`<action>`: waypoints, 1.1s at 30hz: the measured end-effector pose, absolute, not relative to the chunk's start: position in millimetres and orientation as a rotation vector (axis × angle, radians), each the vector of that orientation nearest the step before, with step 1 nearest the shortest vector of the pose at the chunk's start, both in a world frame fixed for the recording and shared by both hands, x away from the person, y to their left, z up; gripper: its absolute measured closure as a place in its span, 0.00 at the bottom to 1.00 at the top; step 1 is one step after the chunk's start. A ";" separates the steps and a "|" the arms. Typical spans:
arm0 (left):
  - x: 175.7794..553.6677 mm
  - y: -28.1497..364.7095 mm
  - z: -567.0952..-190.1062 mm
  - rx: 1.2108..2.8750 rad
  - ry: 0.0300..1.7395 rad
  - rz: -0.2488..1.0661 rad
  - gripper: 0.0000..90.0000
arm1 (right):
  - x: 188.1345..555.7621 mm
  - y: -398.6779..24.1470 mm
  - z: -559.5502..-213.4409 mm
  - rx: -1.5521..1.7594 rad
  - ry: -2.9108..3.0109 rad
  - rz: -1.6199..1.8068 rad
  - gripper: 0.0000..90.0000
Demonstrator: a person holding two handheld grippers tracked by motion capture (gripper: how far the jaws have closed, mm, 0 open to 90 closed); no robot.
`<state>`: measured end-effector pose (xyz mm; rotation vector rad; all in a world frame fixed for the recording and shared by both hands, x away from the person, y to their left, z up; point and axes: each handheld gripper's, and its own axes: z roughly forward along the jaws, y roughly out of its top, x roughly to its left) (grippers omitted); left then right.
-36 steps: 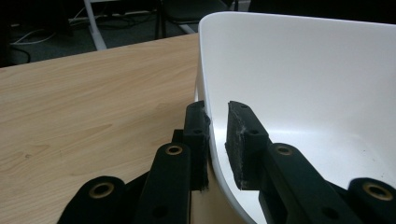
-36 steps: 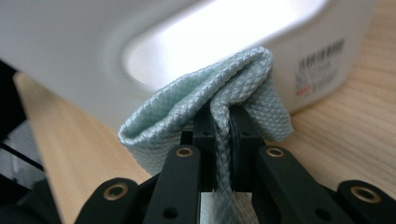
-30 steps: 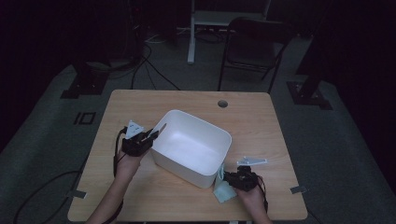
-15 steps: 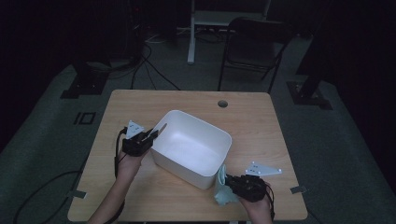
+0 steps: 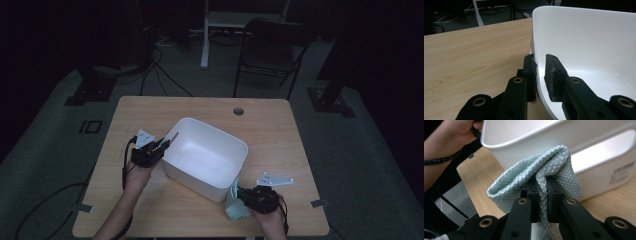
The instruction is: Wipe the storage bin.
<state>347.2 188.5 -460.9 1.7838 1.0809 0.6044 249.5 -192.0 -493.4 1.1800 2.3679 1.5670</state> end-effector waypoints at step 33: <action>346.7 186.6 -461.9 1.754 1.113 0.616 0.88 | 250.4 -219.6 -465.0 1.224 2.221 1.705 0.93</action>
